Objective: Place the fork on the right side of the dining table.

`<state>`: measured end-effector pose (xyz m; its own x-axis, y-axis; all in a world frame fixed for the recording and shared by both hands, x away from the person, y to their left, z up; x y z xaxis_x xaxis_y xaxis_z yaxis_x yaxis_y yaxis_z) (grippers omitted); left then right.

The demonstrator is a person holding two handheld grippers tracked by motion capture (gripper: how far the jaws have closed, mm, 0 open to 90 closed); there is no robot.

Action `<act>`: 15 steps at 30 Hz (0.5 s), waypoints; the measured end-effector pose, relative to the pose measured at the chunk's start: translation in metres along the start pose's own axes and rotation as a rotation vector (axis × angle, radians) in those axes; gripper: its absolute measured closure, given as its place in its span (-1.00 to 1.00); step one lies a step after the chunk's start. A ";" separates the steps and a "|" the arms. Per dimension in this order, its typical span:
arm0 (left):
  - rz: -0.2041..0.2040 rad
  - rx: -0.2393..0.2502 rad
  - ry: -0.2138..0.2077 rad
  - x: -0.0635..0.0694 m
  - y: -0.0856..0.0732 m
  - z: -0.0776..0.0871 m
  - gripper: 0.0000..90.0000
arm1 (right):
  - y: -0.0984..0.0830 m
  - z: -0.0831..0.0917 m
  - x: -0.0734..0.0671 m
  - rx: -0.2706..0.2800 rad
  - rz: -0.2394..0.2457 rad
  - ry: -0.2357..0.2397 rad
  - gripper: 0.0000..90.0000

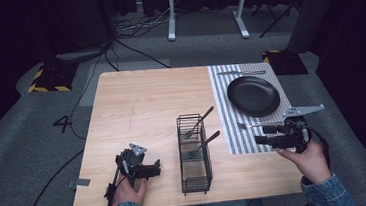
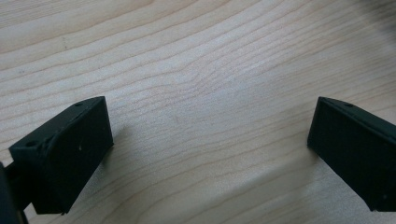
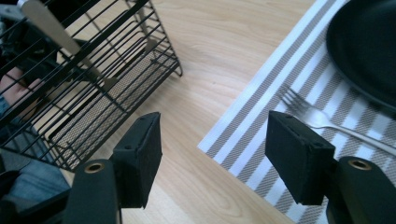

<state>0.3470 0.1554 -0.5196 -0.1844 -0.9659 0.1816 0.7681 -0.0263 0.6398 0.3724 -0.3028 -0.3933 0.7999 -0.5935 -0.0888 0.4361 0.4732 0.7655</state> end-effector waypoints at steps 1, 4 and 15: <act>0.000 0.000 0.000 0.000 0.000 0.000 -1.00 | -0.001 -0.001 -0.001 -0.002 0.005 0.003 -0.20; 0.000 0.000 0.000 0.000 0.000 0.000 -1.00 | -0.005 -0.008 -0.006 -0.005 0.002 0.024 -0.20; 0.000 0.000 0.000 0.000 0.000 0.000 -1.00 | -0.020 -0.029 -0.024 0.007 0.073 0.065 -0.23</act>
<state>0.3470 0.1554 -0.5196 -0.1847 -0.9659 0.1816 0.7682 -0.0266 0.6397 0.3561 -0.2795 -0.4250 0.8546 -0.5140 -0.0740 0.3731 0.5086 0.7759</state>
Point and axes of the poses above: each handheld gripper's, and its own axes: z roughly backward along the jaws, y roughly out of its top, x roughly to its right, the point moved 1 cm from there along -z, roughly forward along the jaws, and after that the axes turned 13 degrees about z, right-handed, at the moved point
